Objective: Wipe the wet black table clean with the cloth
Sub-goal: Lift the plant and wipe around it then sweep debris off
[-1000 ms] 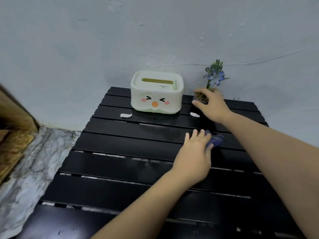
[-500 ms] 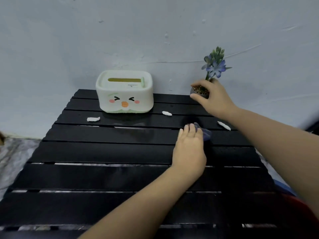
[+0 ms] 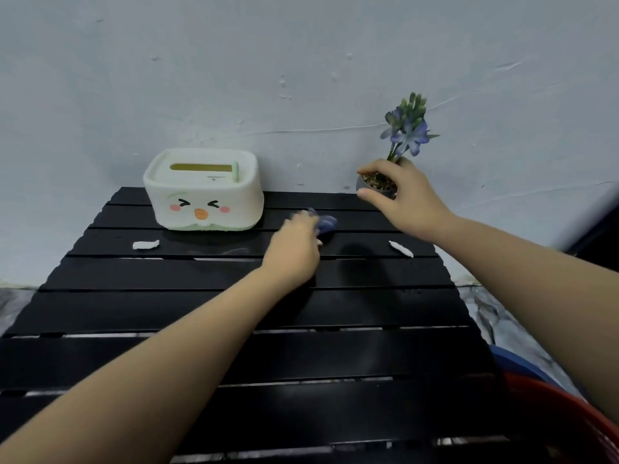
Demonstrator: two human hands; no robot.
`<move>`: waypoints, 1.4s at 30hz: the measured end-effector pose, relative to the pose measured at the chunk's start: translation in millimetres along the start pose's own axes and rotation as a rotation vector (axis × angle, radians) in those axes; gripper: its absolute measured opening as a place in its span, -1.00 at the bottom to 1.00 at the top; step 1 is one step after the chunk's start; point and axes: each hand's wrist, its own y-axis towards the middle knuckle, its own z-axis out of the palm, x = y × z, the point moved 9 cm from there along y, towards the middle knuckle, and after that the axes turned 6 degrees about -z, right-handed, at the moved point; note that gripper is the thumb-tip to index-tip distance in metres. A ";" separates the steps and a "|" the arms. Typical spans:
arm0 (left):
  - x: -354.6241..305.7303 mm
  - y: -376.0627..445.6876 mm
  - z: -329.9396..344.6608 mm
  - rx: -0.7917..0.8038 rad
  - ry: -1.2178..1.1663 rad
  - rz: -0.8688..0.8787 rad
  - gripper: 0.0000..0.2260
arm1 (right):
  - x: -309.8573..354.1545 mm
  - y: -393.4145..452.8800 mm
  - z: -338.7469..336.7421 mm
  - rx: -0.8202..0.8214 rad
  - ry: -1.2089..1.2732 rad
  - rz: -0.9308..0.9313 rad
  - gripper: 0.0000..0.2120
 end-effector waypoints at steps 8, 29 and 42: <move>3.3 31.3 -14.2 -0.115 -0.118 -0.070 -0.70 | -7.1 6.0 -0.5 -0.025 0.035 -0.001 -0.73; -99.1 27.0 41.5 0.565 -0.709 0.238 -0.71 | -54.5 3.9 -31.4 -0.095 0.000 -0.001 -0.72; -143.0 49.2 107.6 0.528 -0.209 0.453 -0.69 | -62.4 4.1 -39.9 -0.080 -0.037 0.009 -0.71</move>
